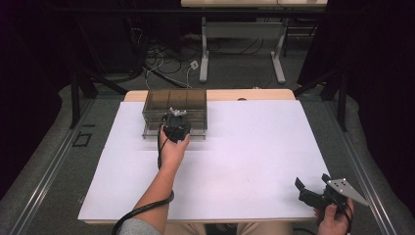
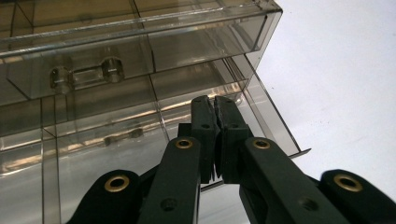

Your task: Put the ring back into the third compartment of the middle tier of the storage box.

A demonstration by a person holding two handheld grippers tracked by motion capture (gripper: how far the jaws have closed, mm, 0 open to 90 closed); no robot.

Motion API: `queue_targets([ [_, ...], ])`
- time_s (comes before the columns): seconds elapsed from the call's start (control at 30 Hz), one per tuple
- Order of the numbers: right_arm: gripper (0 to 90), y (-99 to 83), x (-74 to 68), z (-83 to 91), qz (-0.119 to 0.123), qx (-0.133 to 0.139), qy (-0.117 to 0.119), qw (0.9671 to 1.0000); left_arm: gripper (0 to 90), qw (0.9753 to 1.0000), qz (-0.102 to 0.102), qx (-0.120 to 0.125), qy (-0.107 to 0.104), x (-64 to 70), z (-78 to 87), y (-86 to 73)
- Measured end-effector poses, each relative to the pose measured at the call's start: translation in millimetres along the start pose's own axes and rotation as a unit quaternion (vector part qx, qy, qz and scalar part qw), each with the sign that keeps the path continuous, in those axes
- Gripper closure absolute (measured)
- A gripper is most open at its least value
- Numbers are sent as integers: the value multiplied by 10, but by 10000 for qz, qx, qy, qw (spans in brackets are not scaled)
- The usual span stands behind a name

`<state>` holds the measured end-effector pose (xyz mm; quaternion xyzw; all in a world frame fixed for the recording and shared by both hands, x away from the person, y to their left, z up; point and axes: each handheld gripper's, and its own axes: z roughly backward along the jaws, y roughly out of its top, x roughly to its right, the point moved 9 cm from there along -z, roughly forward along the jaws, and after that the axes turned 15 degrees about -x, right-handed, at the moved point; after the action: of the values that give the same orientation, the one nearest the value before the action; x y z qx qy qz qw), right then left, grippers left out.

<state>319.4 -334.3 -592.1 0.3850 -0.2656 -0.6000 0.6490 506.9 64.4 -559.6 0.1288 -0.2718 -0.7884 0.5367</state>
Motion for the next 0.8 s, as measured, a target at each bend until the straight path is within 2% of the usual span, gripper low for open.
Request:
queue_targets([
  [0.27, 7, -7, 10, 5, -5, -36, -17, 10000, 874, 10000, -52, 2, -44, 20, -10, 2],
  [0.33, 7, -8, 10, 9, 9, -45, -18, 10000, 839, 9999, 6, 23, -129, 23, -6, 4],
  [0.43, 7, -2, 2, 2, -14, -8, -8, 10000, 772, 9999, -26, 89, -140, 11, 7, 12],
  [0.6, 7, -1, -3, 1, -6, -4, 4, 10000, 674, 9998, -59, 174, -46, -17, 25, 15],
  [0.67, 7, -3, -2, 3, -27, -19, 6, 10000, 660, 9999, -40, 127, -17, -36, 37, -3],
  [0.7, 7, -7, 3, 9, -5, -46, 2, 10000, 650, 9997, -37, 224, -11, -52, 43, 0],
  [0.8, 7, 0, 2, 8, -16, -14, 8, 10000, 618, 9997, -73, 223, -5, -70, 68, -24],
])
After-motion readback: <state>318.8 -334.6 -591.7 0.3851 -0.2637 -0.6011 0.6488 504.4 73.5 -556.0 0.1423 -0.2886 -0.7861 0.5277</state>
